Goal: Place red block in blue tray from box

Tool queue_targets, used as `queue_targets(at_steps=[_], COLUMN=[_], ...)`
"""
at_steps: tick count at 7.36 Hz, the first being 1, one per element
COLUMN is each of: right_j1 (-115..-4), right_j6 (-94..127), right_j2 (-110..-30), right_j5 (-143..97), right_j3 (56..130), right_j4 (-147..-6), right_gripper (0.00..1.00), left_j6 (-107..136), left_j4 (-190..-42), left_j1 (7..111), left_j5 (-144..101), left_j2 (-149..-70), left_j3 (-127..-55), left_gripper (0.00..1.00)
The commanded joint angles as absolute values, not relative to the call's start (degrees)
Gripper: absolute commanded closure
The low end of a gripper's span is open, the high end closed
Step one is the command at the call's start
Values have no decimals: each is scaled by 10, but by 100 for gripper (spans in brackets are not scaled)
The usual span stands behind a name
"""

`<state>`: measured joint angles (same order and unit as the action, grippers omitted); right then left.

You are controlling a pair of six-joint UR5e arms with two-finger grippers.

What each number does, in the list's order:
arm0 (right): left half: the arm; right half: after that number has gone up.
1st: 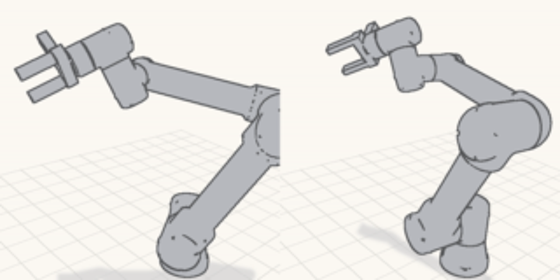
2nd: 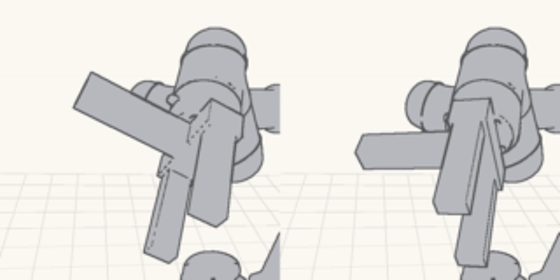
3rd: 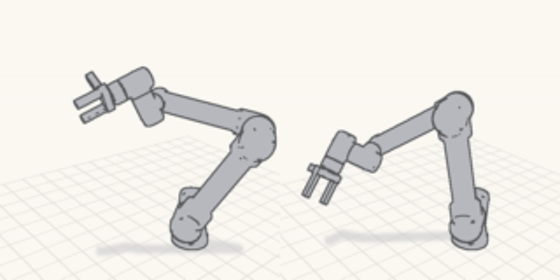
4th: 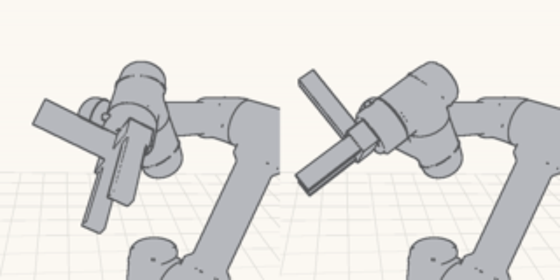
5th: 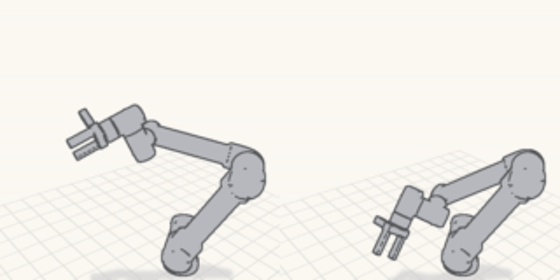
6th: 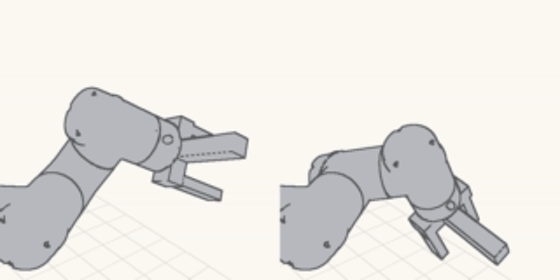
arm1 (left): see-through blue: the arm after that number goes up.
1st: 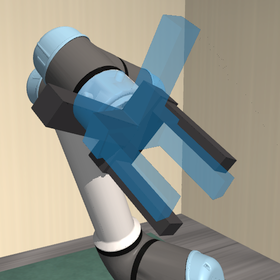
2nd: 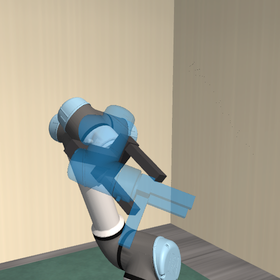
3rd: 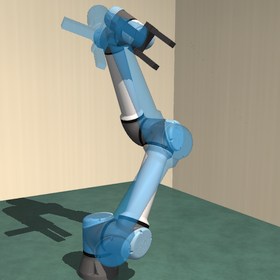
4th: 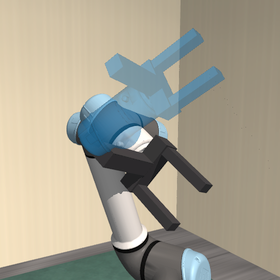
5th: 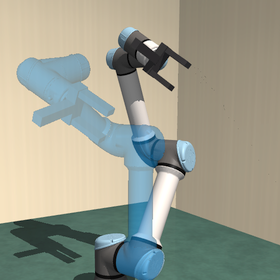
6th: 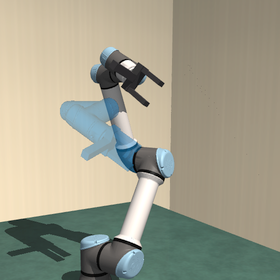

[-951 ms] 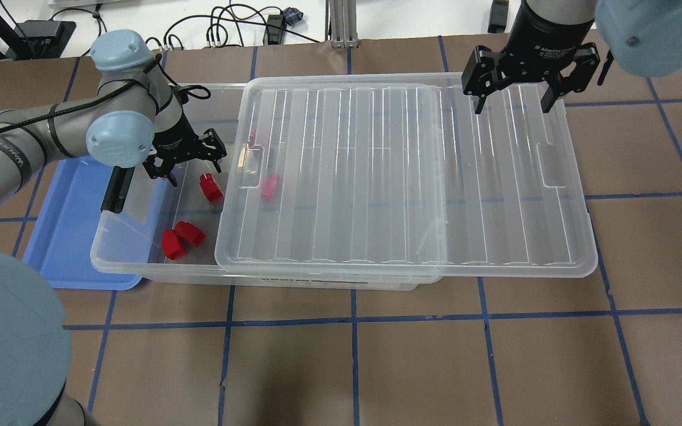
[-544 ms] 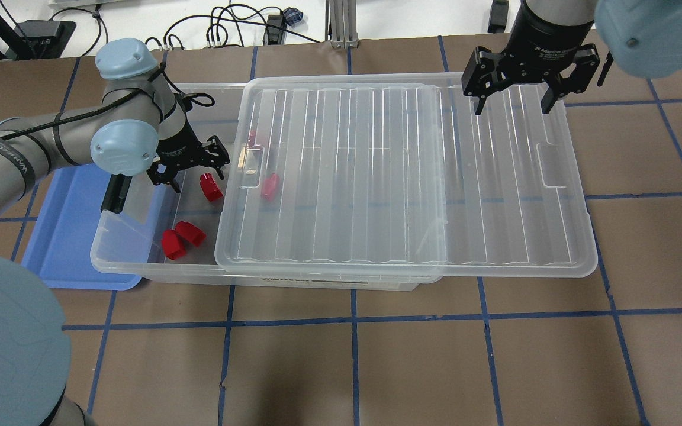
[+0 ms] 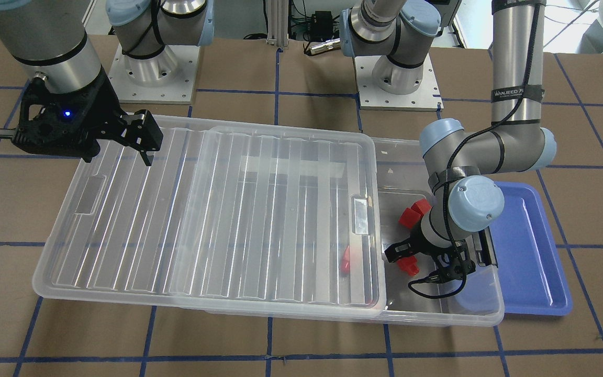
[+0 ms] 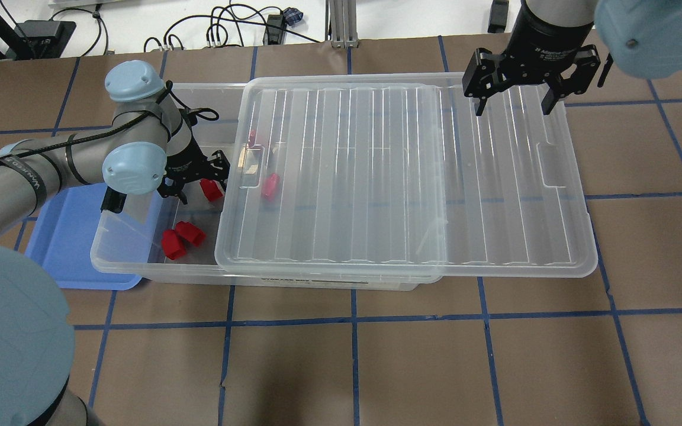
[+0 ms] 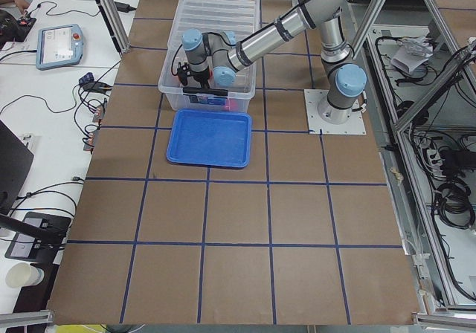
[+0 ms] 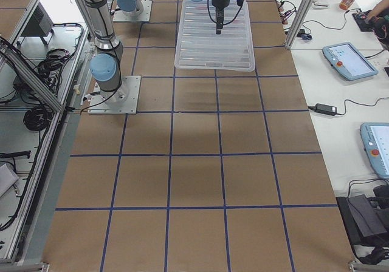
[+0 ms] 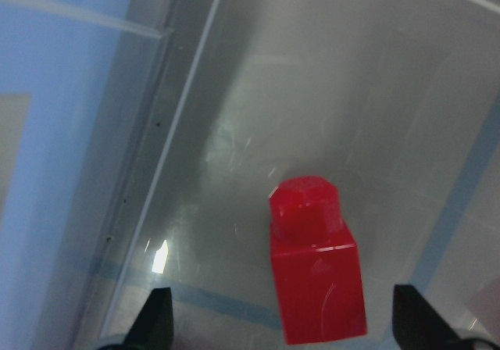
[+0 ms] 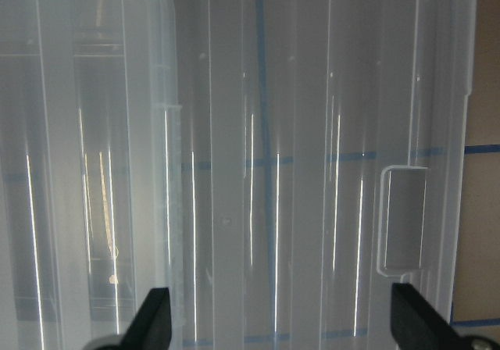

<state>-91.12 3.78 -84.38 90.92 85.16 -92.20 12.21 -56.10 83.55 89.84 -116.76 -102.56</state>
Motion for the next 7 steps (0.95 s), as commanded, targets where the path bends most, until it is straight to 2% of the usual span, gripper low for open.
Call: queue_targets(at_steps=[1,4,5,7], right_j1=[-911,-911,-911,-911], right_j6=[38,38,38,40], right_j2=[-844,-844,-844,-845], right_j5=[909,909,907,907], right_j3=[852,852,852,849], right_j4=[-922,-923,-923,-925], right_gripper=[0,0,0,0], left_j6=[123,113,113,113], left_j4=[-558,-564,-603,-771], left_j1=[836,846,852,854], left_j5=[889,864,860,862], left_j2=[-1169,-1152,-1135,-1089], left_j3=[-1024,-1014,-986,-902], left_gripper=[100,100,100,100])
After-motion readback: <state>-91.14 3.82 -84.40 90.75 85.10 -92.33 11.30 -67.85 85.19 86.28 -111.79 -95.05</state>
